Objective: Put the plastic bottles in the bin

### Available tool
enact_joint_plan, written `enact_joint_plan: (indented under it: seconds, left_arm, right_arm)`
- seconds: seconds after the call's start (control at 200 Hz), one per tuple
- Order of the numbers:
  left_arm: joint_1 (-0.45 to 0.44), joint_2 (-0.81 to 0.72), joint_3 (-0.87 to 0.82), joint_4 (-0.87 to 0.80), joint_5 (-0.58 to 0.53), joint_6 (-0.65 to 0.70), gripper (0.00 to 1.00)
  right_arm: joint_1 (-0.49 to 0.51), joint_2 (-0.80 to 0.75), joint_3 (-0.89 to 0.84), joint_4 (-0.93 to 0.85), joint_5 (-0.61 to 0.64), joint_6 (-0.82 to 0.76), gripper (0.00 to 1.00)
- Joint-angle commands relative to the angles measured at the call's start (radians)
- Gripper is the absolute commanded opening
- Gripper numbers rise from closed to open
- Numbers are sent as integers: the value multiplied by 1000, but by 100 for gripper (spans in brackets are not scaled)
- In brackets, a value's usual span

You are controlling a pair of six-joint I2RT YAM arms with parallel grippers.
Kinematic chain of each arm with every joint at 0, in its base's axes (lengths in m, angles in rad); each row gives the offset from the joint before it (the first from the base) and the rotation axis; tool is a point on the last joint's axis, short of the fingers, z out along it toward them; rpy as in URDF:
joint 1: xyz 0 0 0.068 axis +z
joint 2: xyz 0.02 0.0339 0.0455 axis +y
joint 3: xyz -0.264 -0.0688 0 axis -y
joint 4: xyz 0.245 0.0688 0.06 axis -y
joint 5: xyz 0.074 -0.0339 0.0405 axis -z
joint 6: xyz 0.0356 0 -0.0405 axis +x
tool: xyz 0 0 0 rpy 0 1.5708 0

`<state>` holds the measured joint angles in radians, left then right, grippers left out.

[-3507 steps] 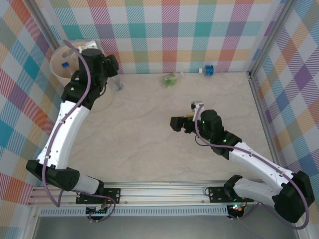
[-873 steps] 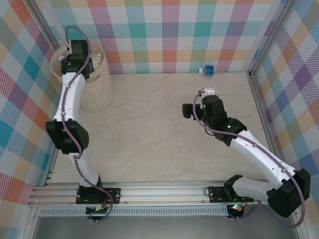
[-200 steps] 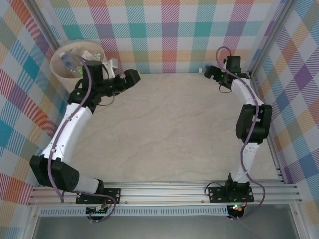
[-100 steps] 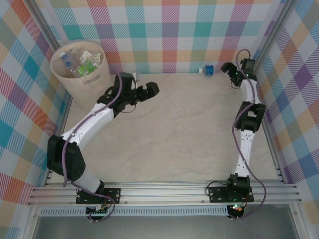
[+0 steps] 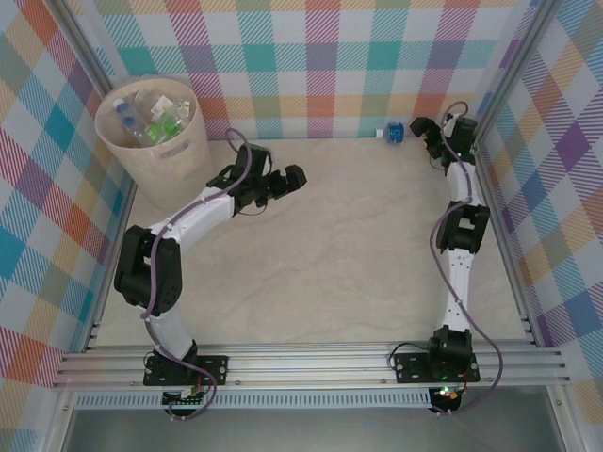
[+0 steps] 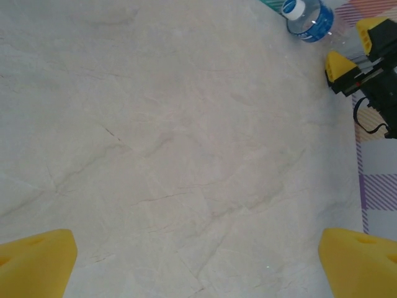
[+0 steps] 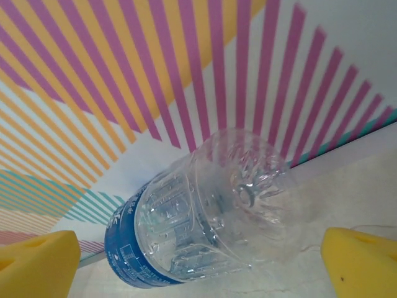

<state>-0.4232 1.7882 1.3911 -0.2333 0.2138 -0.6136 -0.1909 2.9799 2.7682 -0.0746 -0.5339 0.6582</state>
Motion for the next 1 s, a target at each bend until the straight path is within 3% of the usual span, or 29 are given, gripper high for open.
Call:
enact_joint_plan:
  seconds: [0.0,0.12,0.3,0.655,0.84,0.995]
  left_arm:
    - [-3,45,42,0,-27,13,100]
    - [-3,107,71,20,-57,32,100]
    - [-2,266,203,103,-99,6,100]
    - [26,488,412,304,-182,-246,100]
    - [53,557,492,331,-191,-345,100]
    - [64,591,546,302,-192,-370,100]
  right_arm:
    - [47,29,46,85,-14,-47,100]
    - [79,27,61,107,-20,-101,100]
    - [133,-21,62,33,-126,-206,100]
    - [265,-109,30,-180,-288,-398,100]
    - [338,-159,22,-317,-340,-557,100]
    - [371,-206,27,-374,-403,-585,100]
